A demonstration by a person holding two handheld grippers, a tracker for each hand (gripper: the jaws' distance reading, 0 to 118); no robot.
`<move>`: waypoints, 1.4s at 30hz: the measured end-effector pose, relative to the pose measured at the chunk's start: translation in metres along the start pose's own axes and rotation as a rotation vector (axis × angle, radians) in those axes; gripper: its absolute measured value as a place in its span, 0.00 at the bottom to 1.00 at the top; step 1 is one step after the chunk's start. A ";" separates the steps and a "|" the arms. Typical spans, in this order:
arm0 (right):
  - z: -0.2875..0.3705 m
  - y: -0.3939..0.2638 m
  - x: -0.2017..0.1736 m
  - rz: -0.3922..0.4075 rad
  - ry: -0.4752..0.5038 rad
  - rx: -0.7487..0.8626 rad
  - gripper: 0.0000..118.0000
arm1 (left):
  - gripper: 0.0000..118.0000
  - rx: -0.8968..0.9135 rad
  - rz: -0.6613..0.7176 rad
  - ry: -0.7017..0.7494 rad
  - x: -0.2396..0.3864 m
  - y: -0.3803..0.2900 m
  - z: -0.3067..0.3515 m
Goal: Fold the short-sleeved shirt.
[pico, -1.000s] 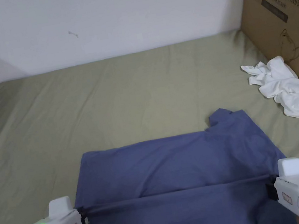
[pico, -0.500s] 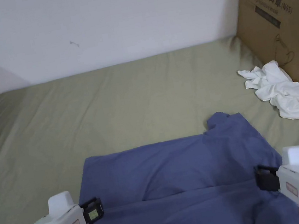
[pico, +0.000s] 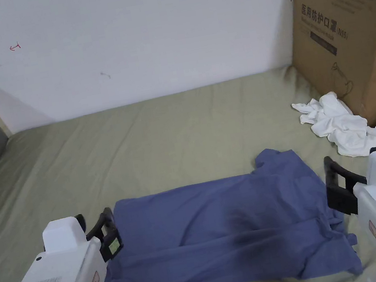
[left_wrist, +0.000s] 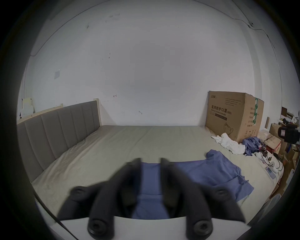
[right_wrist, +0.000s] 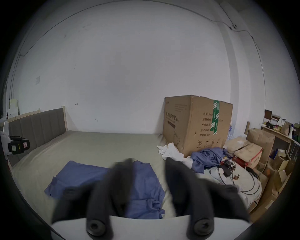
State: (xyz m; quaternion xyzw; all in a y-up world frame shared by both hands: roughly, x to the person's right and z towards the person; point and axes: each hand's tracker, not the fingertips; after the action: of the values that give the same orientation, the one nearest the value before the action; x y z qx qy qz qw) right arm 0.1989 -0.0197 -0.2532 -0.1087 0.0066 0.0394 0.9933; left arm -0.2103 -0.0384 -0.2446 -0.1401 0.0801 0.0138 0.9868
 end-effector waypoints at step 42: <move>-0.073 -0.073 0.004 -0.027 0.020 -0.295 0.09 | 0.05 -0.761 0.139 0.051 -0.062 -0.157 -0.148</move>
State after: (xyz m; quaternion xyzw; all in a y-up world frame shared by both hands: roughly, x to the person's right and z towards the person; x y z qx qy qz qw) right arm 0.2088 -0.1063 -0.3092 -0.2540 0.0094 0.0255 0.9668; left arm -0.2867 -0.2308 -0.3321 -0.4908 0.1029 0.1058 0.8587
